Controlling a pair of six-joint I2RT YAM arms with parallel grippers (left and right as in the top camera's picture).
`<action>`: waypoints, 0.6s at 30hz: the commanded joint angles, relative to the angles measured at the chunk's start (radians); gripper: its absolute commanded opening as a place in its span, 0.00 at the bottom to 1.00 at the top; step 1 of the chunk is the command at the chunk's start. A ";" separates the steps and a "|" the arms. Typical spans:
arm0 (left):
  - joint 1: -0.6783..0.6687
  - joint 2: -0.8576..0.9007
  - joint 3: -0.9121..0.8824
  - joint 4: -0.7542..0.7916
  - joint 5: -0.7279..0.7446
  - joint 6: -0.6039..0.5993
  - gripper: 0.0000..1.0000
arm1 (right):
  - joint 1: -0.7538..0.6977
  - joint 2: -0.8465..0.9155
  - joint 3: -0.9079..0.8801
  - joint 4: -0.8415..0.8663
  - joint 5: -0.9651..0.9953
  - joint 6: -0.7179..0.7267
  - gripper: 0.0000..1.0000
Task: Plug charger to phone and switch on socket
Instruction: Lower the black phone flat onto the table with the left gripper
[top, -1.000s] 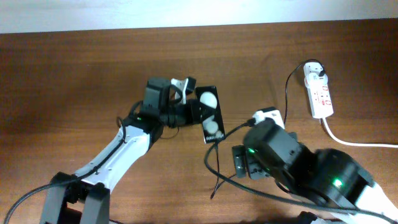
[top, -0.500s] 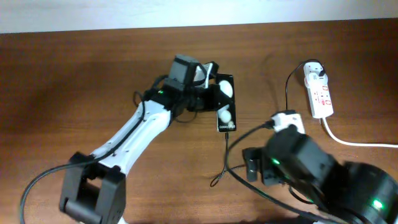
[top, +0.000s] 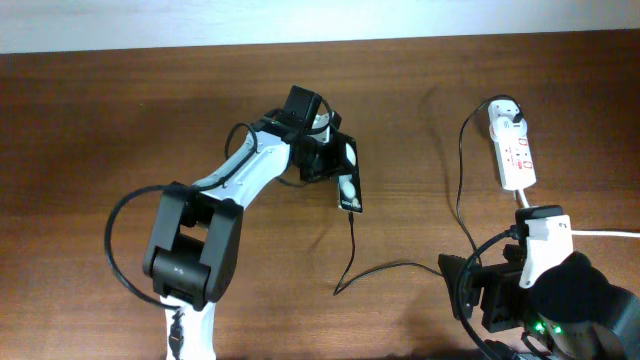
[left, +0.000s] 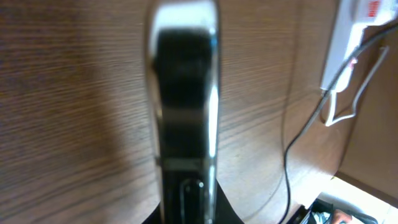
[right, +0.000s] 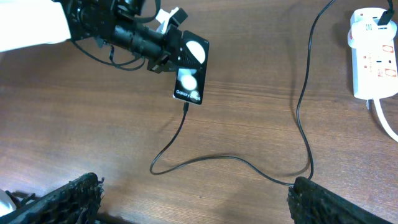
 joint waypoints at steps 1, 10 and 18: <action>0.002 0.019 0.021 0.002 0.007 0.024 0.06 | -0.002 -0.001 0.013 0.000 0.020 0.007 0.98; -0.002 0.020 0.014 -0.062 -0.142 0.024 0.11 | -0.002 -0.001 0.013 -0.024 0.019 0.008 0.99; -0.053 0.020 0.014 -0.009 -0.138 0.024 0.11 | -0.002 -0.002 0.013 -0.027 0.019 0.008 0.99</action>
